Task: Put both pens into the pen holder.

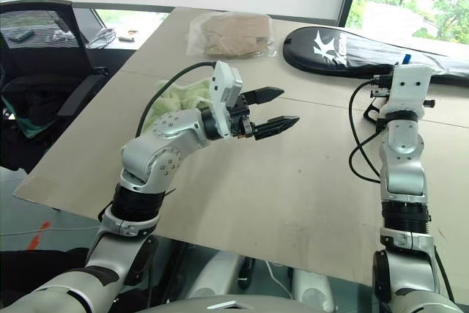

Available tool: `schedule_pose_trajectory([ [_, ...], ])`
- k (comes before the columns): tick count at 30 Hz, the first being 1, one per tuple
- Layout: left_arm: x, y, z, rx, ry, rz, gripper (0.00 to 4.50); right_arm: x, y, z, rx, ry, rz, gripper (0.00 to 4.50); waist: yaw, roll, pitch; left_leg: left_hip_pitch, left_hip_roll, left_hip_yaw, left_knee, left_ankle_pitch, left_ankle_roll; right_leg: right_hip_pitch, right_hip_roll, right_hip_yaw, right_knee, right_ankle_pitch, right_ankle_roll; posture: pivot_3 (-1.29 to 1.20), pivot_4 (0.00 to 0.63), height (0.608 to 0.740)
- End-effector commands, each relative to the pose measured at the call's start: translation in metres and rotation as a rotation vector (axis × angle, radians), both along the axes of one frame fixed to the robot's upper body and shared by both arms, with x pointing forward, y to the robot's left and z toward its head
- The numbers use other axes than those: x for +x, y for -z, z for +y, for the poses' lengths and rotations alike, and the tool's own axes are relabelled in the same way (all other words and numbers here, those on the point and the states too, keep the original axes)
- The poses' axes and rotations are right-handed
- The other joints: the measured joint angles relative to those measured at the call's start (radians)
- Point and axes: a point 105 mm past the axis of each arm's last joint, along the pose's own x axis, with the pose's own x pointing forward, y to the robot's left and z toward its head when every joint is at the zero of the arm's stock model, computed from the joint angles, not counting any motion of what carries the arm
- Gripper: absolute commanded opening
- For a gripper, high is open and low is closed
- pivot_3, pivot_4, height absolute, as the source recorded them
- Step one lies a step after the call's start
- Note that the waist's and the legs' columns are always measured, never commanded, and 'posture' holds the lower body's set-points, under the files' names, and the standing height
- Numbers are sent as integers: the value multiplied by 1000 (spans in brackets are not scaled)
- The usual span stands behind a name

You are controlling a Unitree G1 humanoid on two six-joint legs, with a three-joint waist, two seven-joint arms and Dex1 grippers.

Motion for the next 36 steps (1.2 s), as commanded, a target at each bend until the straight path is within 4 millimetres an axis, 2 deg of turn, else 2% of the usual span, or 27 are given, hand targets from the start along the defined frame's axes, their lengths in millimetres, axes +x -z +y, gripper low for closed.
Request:
schedule_pose_trajectory([
  [1, -4, -10, 2, -18, 4, -53, 4115, -8, -5, 0, -25, 14, -45, 3097, 1, 0, 0, 0, 0, 0, 0, 0, 0, 0, 0, 0, 0, 0, 0, 0, 150, 740],
  [2, -4, -9, 2, -17, 0, -51, 4115, -9, -5, 1, -25, 14, -45, 3733, 1, 0, 0, 1, 0, 0, 0, 0, 0, 0, 0, 0, 0, 0, 0, 0, 150, 740],
  [4, -3, -8, 4, -17, -7, -47, 4115, -12, -4, 2, -21, 10, -42, 4422, 0, 0, 0, 1, 0, 1, 0, 0, 0, 1, 0, 1, 0, 0, 0, 0, 150, 740],
  [9, -1, -5, 4, -22, -14, -33, 4115, -14, 3, 2, -16, -16, 0, 4422, -1, 0, 0, 4, 1, 3, -1, -1, 2, 2, 0, 3, 1, 0, 0, 0, 150, 740],
  [13, -1, -5, 2, -25, -11, -31, 4115, -12, 1, 4, -26, -40, 15, 4422, 0, 0, 0, 5, 1, 4, -1, -3, 4, 2, 0, 3, 1, 0, 0, 0, 150, 740],
  [16, 3, -4, 9, -25, -43, -29, 4115, -23, -1, 13, -29, -142, 44, 4422, 0, 0, 0, 5, 1, 4, -1, -3, 4, 2, 0, 3, 1, 0, 0, 0, 150, 740],
  [19, 9, -1, 19, -12, -100, -37, 4115, -42, 5, 34, -63, -355, 133, 4422, 4, 0, 0, 5, 1, 4, -2, -3, 4, 2, 0, 3, 0, 0, 0, 0, 150, 740],
  [21, 13, 5, 28, 6, -149, -35, 4115, -56, 8, 39, -87, -441, 188, 4422, 3, 0, 0, 5, 1, 4, -3, -3, 5, 2, 0, 3, 0, 0, 0, 0, 150, 740],
  [22, 13, 10, 34, 7, -160, -8, 4115, -64, 9, 37, -95, -464, 222, 4422, 2, 0, 0, 5, 1, 4, -3, -3, 5, 2, 0, 3, -1, 0, 0, 0, 150, 740],
  [23, 10, 13, 39, 2, -160, 12, 4307, -70, 9, 34, -93, -473, 251, 4490, 1, 1, 0, 5, 1, 4, -3, -3, 5, 2, -1, 3, -1, 0, 0, 0, 150, 740],
  [26, 9, 20, 57, 38, -231, -14, 4307, -88, 17, 22, -48, -478, 341, 4490, 1, 1, 0, 5, 2, 5, -3, -4, 5, 2, -6, 3, -1, -2, -3, 0, 150, 740],
  [31, 9, 29, 98, 88, -372, -13, 4307, -130, 37, 17, -12, -584, 524, 4490, 7, 1, 0, 5, 2, 1, -2, -4, 5, 4, -7, 2, -3, -3, -4, 0, 150, 740],
  [33, 2, 38, 117, 113, -405, 30, 4307, -150, 41, 11, 13, -617, 582, 4490, 5, 1, 0, 5, 2, 1, -3, -4, 5, 4, -7, 2, -5, -3, -4, 0, 150, 740],
  [36, -14, 50, 128, 125, -387, 109, 4307, -166, 45, -1, 3, -610, 635, 4490, 2, 1, 0, 5, 2, 1, -4, -7, 2, 4, -7, 2, -9, -3, -4, 0, 150, 740],
])
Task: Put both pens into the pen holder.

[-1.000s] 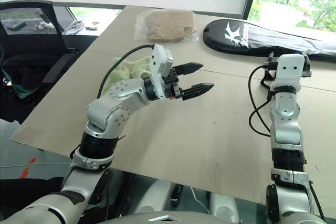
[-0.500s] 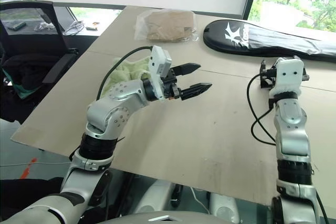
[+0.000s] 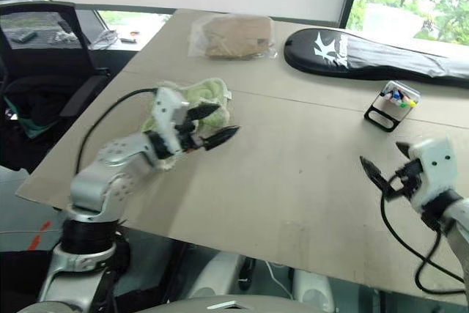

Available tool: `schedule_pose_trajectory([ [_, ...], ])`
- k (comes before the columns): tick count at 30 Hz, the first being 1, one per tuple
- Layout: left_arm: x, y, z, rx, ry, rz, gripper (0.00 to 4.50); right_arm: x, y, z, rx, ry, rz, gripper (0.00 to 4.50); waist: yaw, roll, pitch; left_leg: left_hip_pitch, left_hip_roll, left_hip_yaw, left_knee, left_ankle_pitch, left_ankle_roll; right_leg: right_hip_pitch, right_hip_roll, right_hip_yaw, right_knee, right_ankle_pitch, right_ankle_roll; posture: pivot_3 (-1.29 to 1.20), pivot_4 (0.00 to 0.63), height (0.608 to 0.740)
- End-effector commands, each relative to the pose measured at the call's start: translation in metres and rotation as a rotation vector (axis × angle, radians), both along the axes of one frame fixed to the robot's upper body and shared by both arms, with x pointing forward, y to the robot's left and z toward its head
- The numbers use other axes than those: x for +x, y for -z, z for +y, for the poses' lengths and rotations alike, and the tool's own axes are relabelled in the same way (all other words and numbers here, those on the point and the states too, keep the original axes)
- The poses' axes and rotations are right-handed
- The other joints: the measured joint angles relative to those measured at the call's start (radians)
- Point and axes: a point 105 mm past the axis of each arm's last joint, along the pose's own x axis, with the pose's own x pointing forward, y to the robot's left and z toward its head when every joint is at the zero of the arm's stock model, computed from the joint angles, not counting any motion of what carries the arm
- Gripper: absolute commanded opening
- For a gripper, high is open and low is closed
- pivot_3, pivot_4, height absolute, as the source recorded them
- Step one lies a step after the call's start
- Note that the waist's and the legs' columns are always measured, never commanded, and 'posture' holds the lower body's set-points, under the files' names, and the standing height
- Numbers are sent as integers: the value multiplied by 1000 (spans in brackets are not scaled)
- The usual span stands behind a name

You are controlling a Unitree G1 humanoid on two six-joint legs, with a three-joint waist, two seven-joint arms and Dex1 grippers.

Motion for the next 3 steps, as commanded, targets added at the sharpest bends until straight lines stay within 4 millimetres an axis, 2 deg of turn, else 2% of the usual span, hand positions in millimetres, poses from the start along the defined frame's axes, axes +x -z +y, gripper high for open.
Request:
schedule_pose_trajectory([
  [1, -22, -7, -1, -19, 65, 15, 4307, -11, -17, -4, -53, -39, -36, 4490, 1, 0, 0, 0, 0, 0, 0, 0, 0, 1, 0, 0, -1, 0, 0, 0, 150, 740],
  [3, -29, -1, -1, -25, 84, 55, 4307, -14, -15, -6, -63, -51, -21, 4490, 2, 0, 0, 0, 0, 0, 0, -1, -1, 2, -1, -1, -2, -1, 1, 0, 150, 740],
])
